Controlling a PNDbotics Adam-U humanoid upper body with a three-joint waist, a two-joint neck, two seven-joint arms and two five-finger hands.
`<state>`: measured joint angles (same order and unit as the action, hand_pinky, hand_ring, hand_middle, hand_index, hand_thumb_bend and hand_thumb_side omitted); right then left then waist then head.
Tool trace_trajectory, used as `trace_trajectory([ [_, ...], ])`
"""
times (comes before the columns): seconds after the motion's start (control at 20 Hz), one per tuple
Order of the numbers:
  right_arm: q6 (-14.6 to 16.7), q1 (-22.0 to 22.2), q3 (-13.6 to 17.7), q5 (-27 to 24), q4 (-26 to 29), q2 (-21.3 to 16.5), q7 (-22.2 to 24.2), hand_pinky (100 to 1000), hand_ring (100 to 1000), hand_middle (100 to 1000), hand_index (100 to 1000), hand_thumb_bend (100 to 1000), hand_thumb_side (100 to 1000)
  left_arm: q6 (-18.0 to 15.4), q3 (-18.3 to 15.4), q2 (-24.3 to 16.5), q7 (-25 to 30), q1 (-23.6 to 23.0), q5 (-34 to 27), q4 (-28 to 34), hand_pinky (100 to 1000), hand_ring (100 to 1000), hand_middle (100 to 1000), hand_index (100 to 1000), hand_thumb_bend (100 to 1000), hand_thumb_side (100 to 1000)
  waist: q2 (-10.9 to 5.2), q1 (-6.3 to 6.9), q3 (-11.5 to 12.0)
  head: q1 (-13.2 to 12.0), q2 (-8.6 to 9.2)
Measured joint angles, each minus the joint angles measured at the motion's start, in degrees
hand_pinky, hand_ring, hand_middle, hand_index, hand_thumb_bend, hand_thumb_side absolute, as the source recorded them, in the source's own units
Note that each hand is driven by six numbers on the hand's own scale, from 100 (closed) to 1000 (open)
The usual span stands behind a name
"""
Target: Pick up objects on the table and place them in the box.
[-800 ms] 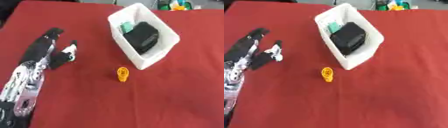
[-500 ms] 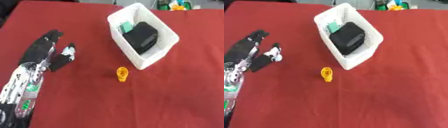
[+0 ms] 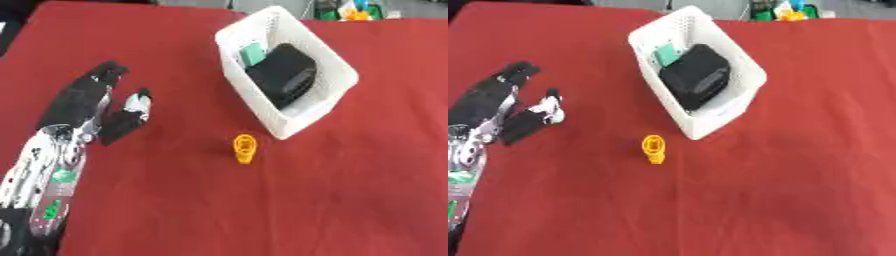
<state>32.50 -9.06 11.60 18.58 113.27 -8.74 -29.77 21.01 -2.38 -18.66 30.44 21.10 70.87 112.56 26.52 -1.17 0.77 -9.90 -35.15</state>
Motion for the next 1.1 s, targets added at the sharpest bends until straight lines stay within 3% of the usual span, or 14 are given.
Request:
trace_trajectory([
  [0.25,0.08,0.0,0.0,0.0,0.0,0.09,0.08,745,748,607,711,207,1000,1.42,-0.08,1.89,-0.65,0.02,-1.15,0.46,959,1000,1000,1000,165,1000,0.05,-0.1,0.04,0.07,0.02],
  [0.6,-0.01,0.0,-0.02,-0.01,0.0,0.42,0.3,746,748,606,708,202,1000,2.78,-0.37,4.13,-0.37,0.63,-0.44,0.11,969,1000,1000,1000,354,1000,0.13,-0.19,0.08,0.06,0.17],
  [1.1,0.12,0.0,-0.34,-0.24,0.0,0.44,0.92,746,748,606,708,200,1000,3.01,-0.72,5.25,0.02,1.1,1.77,-0.71,991,1000,1000,1000,378,1000,0.38,-0.41,0.4,0.02,0.53],
])
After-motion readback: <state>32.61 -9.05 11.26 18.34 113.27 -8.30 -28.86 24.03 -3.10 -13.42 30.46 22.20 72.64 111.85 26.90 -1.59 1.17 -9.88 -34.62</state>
